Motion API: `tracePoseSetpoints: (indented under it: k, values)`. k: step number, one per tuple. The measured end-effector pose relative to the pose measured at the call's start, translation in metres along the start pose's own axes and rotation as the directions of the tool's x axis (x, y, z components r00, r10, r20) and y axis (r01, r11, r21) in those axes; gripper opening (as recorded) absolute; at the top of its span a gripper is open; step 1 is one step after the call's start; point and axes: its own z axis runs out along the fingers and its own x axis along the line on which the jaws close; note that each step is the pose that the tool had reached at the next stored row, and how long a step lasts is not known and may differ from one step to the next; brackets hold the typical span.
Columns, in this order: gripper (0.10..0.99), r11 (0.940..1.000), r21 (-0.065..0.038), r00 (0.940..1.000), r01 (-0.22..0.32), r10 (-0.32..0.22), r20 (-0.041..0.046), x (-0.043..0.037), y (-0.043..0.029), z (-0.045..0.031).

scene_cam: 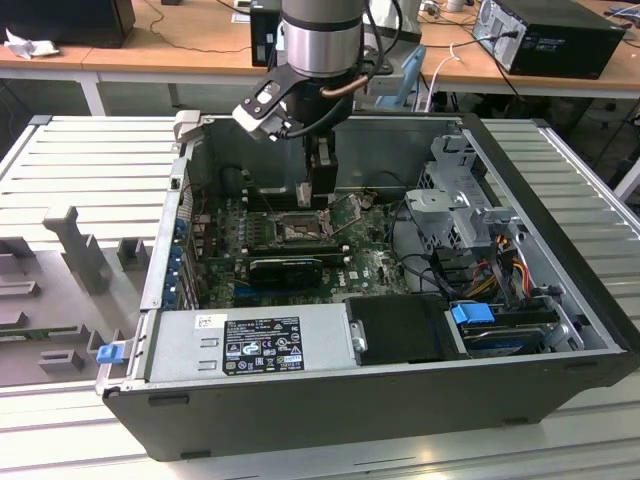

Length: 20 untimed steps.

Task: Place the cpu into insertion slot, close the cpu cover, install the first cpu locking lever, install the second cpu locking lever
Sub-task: 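Place the cpu into insertion slot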

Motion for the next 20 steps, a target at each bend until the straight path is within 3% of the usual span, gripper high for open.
tracePoseSetpoints:
  k: [4, 16, 20]
  values:
    - [0.529, 0.9999, -0.001, 0.9999, 0.012, -0.012, -0.0014, 0.0015, -0.0077, 0.0101]
    - [0.529, 0.9988, -0.002, 0.9988, 0.048, -0.048, -0.0035, 0.0148, -0.0158, 0.0364]
    - [0.529, 0.9988, -0.002, 0.9988, 0.048, -0.048, -0.0035, 0.0176, -0.0166, 0.0505]
